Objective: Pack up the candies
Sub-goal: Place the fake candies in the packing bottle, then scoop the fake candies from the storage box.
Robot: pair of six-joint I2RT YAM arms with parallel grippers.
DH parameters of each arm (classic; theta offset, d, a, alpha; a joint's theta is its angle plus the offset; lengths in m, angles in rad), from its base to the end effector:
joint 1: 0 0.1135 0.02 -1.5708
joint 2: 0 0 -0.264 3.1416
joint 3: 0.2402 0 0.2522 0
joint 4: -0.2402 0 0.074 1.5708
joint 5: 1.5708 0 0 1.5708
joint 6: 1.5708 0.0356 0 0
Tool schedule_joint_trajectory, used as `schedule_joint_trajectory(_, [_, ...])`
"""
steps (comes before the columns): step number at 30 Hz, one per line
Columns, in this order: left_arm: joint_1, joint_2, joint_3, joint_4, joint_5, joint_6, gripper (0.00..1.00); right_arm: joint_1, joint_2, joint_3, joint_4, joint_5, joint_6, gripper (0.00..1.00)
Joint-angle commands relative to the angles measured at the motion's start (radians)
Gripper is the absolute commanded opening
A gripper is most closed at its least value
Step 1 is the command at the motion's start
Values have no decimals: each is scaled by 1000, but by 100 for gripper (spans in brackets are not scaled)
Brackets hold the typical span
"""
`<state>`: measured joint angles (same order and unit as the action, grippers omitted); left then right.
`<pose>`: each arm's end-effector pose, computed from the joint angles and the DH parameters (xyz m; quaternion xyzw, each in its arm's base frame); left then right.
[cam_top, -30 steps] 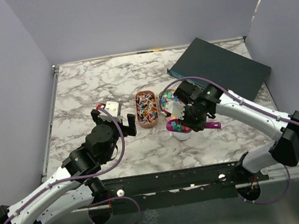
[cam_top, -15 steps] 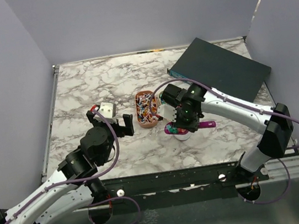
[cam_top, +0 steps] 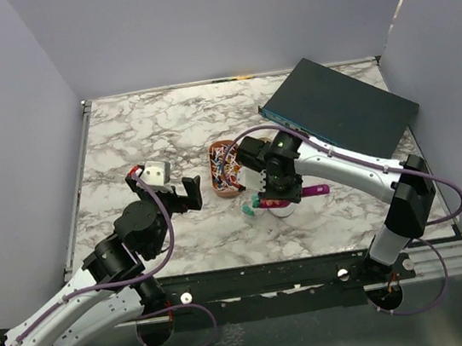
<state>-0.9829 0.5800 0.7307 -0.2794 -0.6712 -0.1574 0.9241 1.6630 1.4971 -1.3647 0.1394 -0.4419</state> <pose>0.0924 -0.0987 0.3412 0.0853 0.7369 -0.1282 0.6583 0.1848 0.2366 0.2859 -0.6284 0.7745 -0.0628 0.0361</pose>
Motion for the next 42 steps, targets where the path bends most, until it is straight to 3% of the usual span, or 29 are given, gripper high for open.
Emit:
schedule_joint_trajectory(1, [6,-15,-3,-10,-29,-6,99,34,29,45,-48,64,9,1])
schedule_joint_trajectory(12, [7,-19,-6,-10,-38,-8,99,58,41,40,-57,198,3,1])
schedule_joint_trajectory(18, [13,-20,-4,-12,-46,-6,99,64,19,43,-38,173,-4,1])
schedule_joint_trajectory(32, [16,-3,-8,-13,9,-25,99,64,-258,-172,268,19,40,1])
schedule_joint_trajectory(42, [16,79,-9,36,258,-47,99,62,-531,-410,593,-114,10,1])
